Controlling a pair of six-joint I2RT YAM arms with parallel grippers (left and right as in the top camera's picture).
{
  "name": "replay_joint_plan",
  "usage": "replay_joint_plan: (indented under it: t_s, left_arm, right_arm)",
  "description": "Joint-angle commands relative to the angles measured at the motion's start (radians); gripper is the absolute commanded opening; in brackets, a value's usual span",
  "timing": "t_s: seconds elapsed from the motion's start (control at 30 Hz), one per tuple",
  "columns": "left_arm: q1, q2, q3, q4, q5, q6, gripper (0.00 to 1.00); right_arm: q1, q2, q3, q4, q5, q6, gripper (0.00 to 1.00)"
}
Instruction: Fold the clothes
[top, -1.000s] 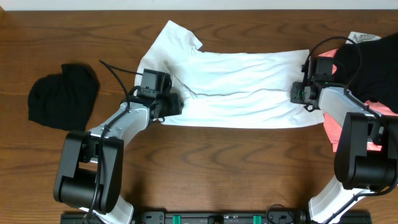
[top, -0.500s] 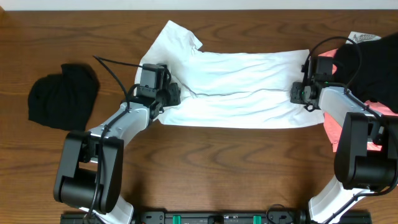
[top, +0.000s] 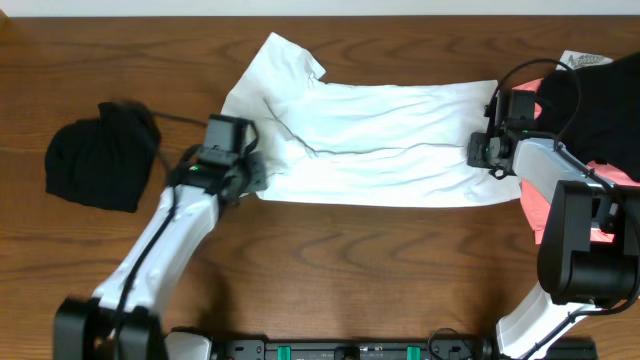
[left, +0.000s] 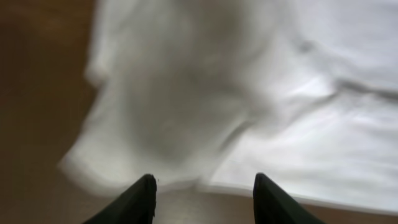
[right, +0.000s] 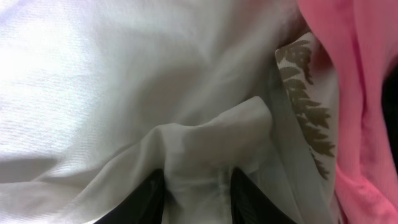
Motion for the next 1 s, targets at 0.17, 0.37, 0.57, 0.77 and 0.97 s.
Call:
replay_joint_plan:
  t_s: [0.17, 0.37, 0.57, 0.77, 0.97]
  left_arm:
    - [0.137, 0.028, -0.047, -0.021, 0.01, -0.032, 0.55]
    - [0.187, 0.147, -0.05, 0.085, 0.121, 0.04, 0.57]
    - [0.199, 0.227, -0.05, 0.113, 0.166, 0.041, 0.57]
    - [0.199, 0.234, -0.05, 0.125, 0.158, 0.056, 0.51]
    - [0.208, 0.234, -0.05, 0.161, 0.145, 0.071, 0.07]
  right_arm:
    - [-0.013, 0.063, -0.053, -0.041, 0.007, -0.02, 0.34]
    - [-0.013, 0.063, -0.053, -0.042, 0.007, -0.02, 0.34]
    - [-0.013, 0.063, -0.053, -0.041, 0.007, -0.02, 0.34]
    - [-0.013, 0.063, -0.053, -0.041, 0.007, -0.02, 0.34]
    - [-0.013, 0.063, -0.053, -0.042, 0.007, -0.02, 0.34]
